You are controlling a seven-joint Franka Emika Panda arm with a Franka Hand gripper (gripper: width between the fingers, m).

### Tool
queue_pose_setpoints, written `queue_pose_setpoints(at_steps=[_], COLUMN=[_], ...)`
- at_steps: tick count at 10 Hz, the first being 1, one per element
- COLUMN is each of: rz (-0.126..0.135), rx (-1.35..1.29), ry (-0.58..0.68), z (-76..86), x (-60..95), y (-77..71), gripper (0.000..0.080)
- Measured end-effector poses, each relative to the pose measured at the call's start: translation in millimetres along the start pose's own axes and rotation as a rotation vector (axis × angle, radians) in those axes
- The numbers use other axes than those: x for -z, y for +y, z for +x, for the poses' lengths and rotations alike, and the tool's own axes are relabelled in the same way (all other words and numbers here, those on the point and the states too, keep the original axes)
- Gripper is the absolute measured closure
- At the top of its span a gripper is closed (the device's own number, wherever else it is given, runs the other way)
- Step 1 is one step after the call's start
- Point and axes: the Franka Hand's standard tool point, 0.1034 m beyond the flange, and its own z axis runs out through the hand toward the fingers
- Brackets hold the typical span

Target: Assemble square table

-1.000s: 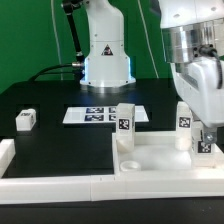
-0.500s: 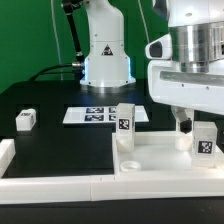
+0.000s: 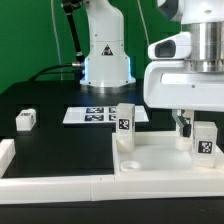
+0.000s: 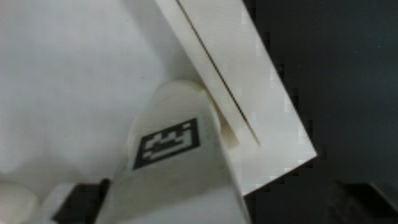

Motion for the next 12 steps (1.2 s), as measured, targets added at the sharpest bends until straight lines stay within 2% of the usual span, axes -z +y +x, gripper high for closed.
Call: queue_pose_setpoints(at_steps=[1, 2, 3, 5, 6, 7, 9, 10, 12], rz=[0.001, -0.005, -0.010, -0.025, -0.021, -0.006, 0.047, 0.070, 0.069], rx=[-0.021, -0.126, -0.200, -0.506, -0.650, -0.800, -1.144, -1.210, -1.235], ry=[-0.001, -0.008, -0.013, -0.024, -0.031, -0.043, -0.062, -0.060, -0.058], z=[-0.1, -0.6, -0.9, -2.8, -3.4, -3.4, -2.6, -3.0, -3.9], x=[0.0, -1.2, -2.0, -1.0, -1.8, -2.5, -4.3, -4.4, -4.8], y=[-0.2, 3.3, 5.9, 5.9, 5.8, 5.1, 4.9, 5.1, 5.5], gripper=[0.0261, 0.0460, 0.0505, 0.0505, 0.0506, 0.0506, 0.0506, 0.0506, 0.0496])
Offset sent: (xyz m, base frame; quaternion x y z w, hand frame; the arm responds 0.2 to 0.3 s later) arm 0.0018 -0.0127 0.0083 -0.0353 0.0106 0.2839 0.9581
